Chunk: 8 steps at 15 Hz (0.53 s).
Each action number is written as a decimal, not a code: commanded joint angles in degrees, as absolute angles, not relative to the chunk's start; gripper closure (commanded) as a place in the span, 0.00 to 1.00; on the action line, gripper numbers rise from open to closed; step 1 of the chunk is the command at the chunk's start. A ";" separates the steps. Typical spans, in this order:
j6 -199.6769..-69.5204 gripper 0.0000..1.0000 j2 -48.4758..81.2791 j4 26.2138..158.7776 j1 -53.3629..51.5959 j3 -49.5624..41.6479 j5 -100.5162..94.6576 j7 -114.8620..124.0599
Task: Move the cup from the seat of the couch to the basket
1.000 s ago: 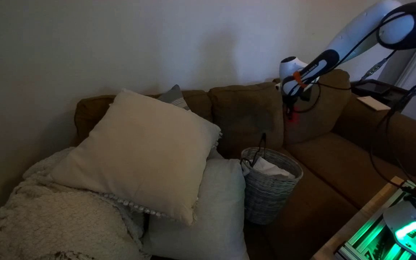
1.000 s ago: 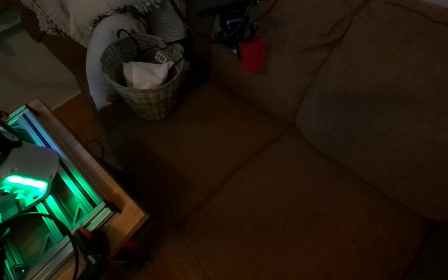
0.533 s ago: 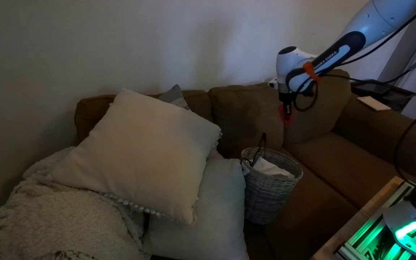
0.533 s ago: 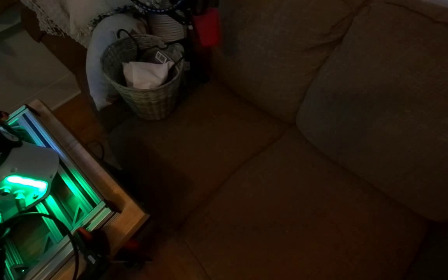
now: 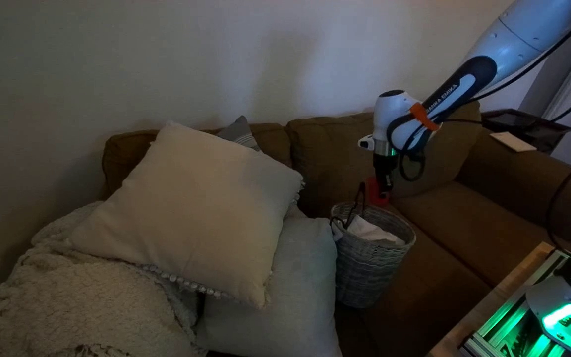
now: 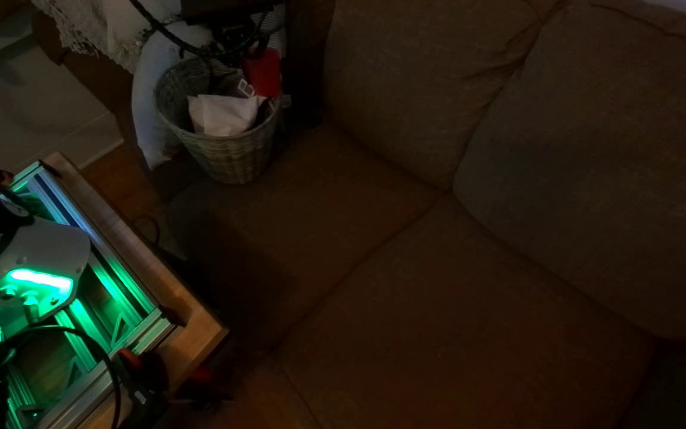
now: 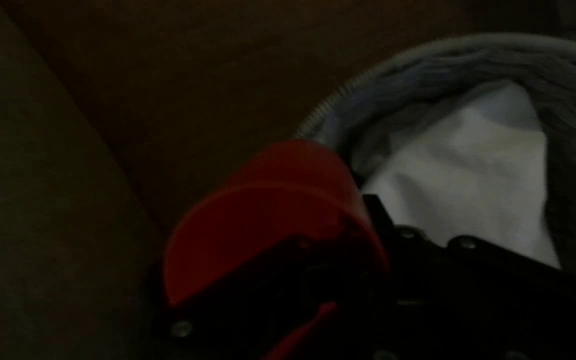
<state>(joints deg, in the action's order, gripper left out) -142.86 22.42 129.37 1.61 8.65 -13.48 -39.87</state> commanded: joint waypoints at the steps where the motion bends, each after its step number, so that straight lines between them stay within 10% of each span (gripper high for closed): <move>1: -148.05 0.99 19.23 137.35 4.82 15.92 -3.39 -51.37; 2: -148.63 0.99 19.66 138.13 5.70 18.17 0.31 -55.24; 3: -148.52 0.71 20.03 138.51 6.63 20.17 3.71 -59.43; 8: -140.78 0.40 18.22 136.47 23.58 35.74 15.28 -80.04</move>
